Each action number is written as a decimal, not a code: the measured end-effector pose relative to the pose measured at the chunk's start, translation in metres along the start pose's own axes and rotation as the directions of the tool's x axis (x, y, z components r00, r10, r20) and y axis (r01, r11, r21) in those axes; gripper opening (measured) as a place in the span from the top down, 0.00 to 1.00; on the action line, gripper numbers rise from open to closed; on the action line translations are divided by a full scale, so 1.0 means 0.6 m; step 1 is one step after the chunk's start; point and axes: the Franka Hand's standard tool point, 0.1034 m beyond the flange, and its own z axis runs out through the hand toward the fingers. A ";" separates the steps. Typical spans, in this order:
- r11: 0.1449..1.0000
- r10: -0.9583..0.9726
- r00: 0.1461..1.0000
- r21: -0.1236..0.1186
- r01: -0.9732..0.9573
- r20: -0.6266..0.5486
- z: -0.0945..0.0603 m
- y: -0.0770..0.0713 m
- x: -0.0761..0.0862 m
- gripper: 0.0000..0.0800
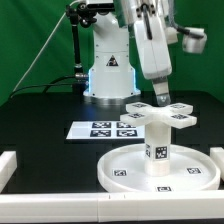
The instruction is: Assemble round table
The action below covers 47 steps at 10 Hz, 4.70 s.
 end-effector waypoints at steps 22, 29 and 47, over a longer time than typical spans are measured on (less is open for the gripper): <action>-0.441 -0.897 -0.439 -0.068 0.895 0.047 0.011 -0.007 0.001 0.19; -0.870 -0.492 -0.864 -0.056 0.489 0.103 0.013 -0.012 0.014 0.19; -0.995 -0.091 -0.982 0.016 0.095 0.166 0.051 0.018 0.033 0.19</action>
Offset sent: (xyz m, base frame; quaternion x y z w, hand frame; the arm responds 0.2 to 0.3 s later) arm -0.0015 0.0042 -0.0074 -0.0285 0.0429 -0.3251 0.9443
